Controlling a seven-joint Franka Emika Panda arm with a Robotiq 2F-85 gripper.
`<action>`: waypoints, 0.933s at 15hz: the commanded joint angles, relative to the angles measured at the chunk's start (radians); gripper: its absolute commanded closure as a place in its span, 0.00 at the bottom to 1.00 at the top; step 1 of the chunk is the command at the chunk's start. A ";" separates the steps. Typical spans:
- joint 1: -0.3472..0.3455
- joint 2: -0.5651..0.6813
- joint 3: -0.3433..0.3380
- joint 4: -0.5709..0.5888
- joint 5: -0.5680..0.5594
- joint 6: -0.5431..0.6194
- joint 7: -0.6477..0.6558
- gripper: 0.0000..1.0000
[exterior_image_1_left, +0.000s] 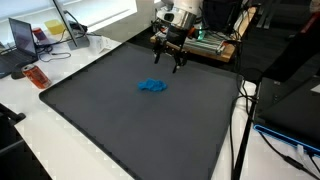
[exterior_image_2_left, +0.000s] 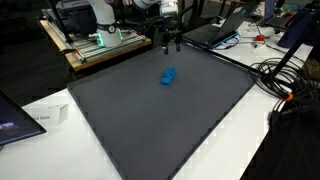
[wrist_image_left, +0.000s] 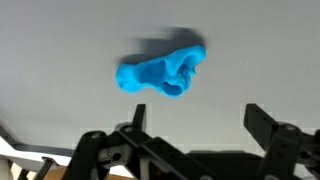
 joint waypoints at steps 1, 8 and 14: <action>0.027 0.024 -0.006 0.024 -0.129 -0.032 0.177 0.00; 0.068 0.087 0.010 0.059 -0.230 -0.146 0.407 0.00; 0.071 0.107 0.010 0.078 -0.189 -0.179 0.363 0.00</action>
